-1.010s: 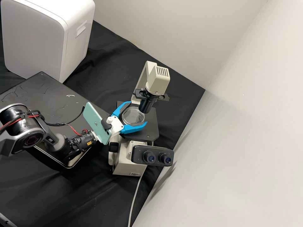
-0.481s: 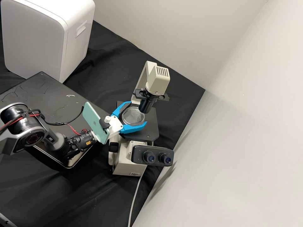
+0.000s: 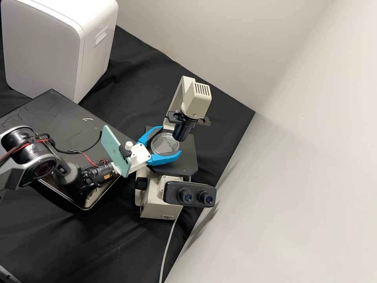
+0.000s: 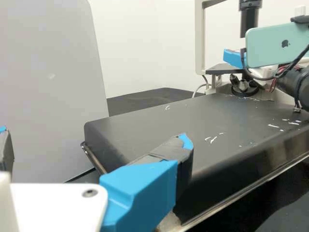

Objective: Place the petri dish on the microscope

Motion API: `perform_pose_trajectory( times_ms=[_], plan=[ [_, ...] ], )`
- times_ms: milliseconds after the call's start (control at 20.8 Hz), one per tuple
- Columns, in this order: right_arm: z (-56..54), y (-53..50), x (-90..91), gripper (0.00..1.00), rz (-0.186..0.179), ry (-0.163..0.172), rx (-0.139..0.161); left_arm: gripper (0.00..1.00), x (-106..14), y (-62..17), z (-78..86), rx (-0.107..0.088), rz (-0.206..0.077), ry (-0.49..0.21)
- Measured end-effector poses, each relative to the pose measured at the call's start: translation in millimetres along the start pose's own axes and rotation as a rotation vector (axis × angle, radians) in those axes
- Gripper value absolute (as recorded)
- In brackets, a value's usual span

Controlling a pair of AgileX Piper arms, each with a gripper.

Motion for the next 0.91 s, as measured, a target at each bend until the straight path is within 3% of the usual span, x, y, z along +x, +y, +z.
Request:
perform_pose_trajectory(
  times_ms=[96,240,577,673,914],
  plan=[
    [-0.1,-2.5,-0.9,0.00,0.008,-0.020,-0.024,1.00,0.0,0.0,0.0,0.000,0.000,0.000],
    [-1.0,-5.3,-1.9,0.00,0.013,-0.034,-0.036,1.00,0.0,0.0,0.0,0.000,0.000,0.000],
    [0.2,-6.5,-2.0,0.00,0.017,-0.047,-0.035,1.00,0.0,0.0,0.0,0.000,0.000,0.000],
    [-2.9,-6.9,1.0,0.00,0.013,-0.024,-0.036,1.00,0.0,0.0,0.0,0.000,0.000,0.000],
    [-5.8,-14.2,6.4,0.00,-0.046,0.055,0.012,1.00,0.0,0.0,0.0,0.000,0.000,0.000]
  ],
)
